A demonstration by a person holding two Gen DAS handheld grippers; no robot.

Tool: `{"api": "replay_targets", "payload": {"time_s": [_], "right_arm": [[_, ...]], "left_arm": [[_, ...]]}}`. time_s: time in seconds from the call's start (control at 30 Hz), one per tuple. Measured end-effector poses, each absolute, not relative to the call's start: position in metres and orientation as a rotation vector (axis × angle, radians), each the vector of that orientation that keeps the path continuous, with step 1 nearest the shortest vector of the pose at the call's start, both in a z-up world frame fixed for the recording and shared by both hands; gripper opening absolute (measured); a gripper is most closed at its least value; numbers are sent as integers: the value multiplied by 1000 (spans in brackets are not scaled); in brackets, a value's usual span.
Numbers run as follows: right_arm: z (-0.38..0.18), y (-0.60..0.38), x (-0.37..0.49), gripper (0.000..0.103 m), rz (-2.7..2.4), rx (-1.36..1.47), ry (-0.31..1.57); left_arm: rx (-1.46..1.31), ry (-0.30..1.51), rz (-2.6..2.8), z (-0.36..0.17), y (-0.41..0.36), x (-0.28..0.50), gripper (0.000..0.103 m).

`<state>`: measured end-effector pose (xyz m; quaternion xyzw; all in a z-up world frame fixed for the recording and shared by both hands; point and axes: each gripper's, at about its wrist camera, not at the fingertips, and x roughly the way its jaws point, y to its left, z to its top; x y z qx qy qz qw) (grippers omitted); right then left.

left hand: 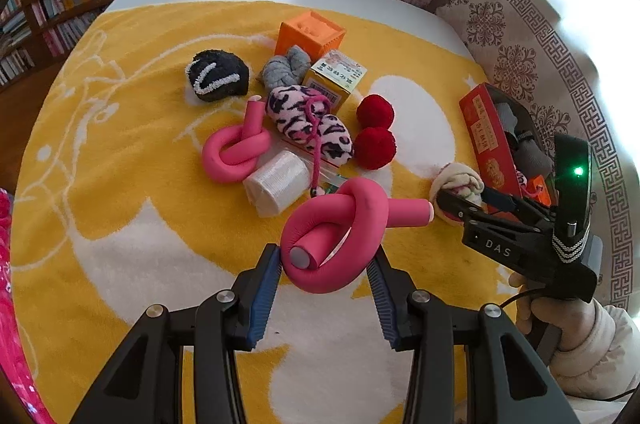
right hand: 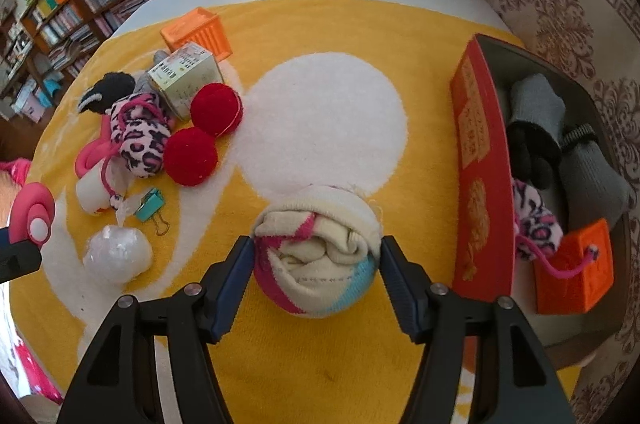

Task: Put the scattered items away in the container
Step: 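Grasp the pink foam knot with the left gripper while the right grasps the rolled towel, then lower the foam knot and towel into the box and open both grippers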

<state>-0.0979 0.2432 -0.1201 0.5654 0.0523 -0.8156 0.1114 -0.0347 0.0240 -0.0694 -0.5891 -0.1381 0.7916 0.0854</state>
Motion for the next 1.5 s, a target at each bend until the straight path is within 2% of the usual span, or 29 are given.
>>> {"api": "replay_targets", "payload": {"time_s": [0.17, 0.2, 0.23, 0.77, 1.07, 1.5], "right_arm": [[-115, 244, -96, 60, -2374, 1636, 163], [-110, 245, -95, 53, -2370, 1633, 138], [-108, 248, -95, 53, -2368, 1628, 116], [-17, 347, -82, 52, -2647, 1388, -116], [-9, 407, -87, 52, -2775, 1375, -151], [2, 438, -96, 54, -2827, 1310, -157]], "left_arm": [[-1751, -412, 2371, -66, 33, -35, 46], [-1747, -410, 2372, -65, 36, -37, 46], [-1742, -406, 2373, -63, 39, -38, 46], [-1627, -285, 2275, -44, 133, -67, 46], [-1556, -186, 2194, -33, 200, -81, 46], [-1504, -41, 2044, -37, 291, -89, 46]]}}
